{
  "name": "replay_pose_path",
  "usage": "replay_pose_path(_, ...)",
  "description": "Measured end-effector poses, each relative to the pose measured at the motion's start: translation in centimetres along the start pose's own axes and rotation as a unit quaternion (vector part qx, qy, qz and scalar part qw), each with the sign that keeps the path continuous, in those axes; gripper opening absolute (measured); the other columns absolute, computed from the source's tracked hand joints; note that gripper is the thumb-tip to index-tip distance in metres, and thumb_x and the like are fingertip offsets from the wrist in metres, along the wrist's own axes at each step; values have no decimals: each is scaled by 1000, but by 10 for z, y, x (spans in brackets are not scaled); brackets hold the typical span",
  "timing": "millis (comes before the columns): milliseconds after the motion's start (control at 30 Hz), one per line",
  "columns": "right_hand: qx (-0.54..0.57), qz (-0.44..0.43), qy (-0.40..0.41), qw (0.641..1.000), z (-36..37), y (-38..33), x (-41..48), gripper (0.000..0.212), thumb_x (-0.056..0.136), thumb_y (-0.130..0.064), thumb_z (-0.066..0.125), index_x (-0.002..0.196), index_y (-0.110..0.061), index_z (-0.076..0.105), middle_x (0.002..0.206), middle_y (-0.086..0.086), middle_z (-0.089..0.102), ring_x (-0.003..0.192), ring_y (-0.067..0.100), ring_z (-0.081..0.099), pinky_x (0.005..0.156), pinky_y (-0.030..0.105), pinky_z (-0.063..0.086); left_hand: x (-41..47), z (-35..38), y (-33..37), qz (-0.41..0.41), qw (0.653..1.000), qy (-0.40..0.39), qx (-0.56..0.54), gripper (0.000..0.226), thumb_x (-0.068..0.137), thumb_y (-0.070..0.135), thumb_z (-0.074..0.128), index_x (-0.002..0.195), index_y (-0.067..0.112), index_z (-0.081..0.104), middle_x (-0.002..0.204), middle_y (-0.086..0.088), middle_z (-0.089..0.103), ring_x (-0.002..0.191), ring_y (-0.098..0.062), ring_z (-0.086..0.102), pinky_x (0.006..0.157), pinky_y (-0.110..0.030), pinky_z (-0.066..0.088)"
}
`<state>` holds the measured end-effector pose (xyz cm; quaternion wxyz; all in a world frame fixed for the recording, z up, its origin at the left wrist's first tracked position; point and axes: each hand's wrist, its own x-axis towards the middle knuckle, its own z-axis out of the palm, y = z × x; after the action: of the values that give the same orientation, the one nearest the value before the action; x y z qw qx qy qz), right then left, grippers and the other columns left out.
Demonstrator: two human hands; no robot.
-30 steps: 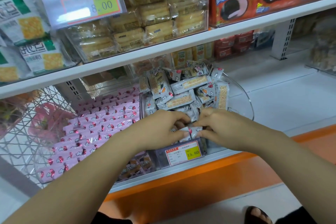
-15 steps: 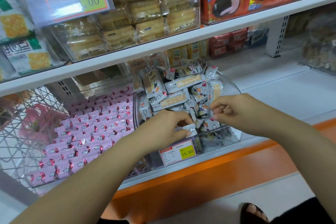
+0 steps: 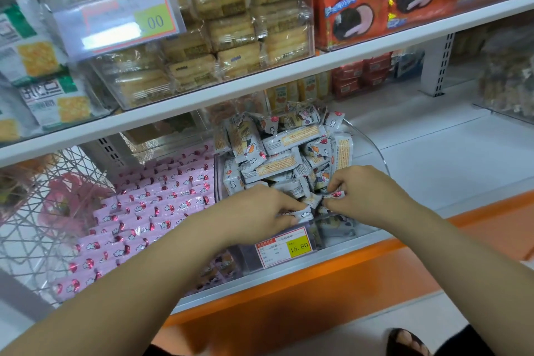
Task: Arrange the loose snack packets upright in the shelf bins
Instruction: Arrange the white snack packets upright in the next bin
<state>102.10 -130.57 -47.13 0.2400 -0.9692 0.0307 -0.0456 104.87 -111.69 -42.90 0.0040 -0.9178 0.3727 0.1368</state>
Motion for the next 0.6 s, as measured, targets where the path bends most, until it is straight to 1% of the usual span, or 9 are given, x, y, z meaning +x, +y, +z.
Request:
replay_pose_path(33,5,2,8,1000,0,-1,0,29,79,-34,66,106,-24,67,106,1,67,84,17,60,70,26,48,-1,-1,0,5,1000,-6,6,42,100,36,44,141,30,44,81,8,57,72,-4,49,69,-25,39)
replay_pose_path(67,10,1,19,1000,0,-2,-2,28,78,-32,66,106,-24,66,105,2,67,79,16,60,67,26,46,-2,0,-1,12,1000,-7,9,43,100,36,44,142,29,42,85,8,54,76,-7,48,76,-27,42)
replay_pose_path(133,17,-11,62,998,-5,-2,-5,25,78,-30,65,102,-25,66,96,1,68,62,12,55,60,24,43,-3,3,-6,18,1000,4,6,45,100,36,44,143,28,40,112,7,54,95,-9,48,89,-30,42)
replay_pose_path(167,22,-22,94,995,-9,-1,-6,22,77,-30,64,99,-25,66,92,-2,67,59,11,53,58,25,42,-5,4,-8,17,1000,14,-4,45,99,37,45,143,29,41,122,7,51,104,-10,48,94,-31,41)
replay_pose_path(267,69,-52,163,983,-22,3,-8,21,79,-25,65,100,-21,67,83,-11,52,65,8,48,61,26,35,-9,8,-10,18,999,37,-21,45,98,38,47,142,30,42,133,8,48,118,-10,46,101,-32,39)
replay_pose_path(367,111,-66,159,979,-32,4,-10,19,81,-22,66,100,-21,66,90,-4,56,58,3,46,59,27,38,-10,6,-7,22,998,61,-16,43,97,39,48,140,33,43,134,11,48,118,-7,46,100,-27,40)
replay_pose_path(433,133,-67,148,978,-38,4,-14,17,82,-21,65,99,-25,63,88,-3,59,50,14,48,59,29,45,-10,-1,-5,23,995,94,-30,39,96,37,50,136,35,48,126,14,53,110,-4,51,96,-28,44)
replay_pose_path(500,165,-68,152,972,-45,4,-18,18,83,-21,65,99,-28,59,87,-17,54,55,19,56,61,28,47,-8,-8,-1,29,990,127,-49,36,96,35,52,132,35,52,114,17,55,101,-1,55,91,-25,48)
replay_pose_path(600,252,-67,207,943,-60,6,-24,19,82,-16,66,97,-25,61,90,-19,60,68,6,59,59,16,44,0,-17,9,53,985,153,-66,32,96,32,53,127,31,57,113,17,59,99,3,56,85,-13,46)
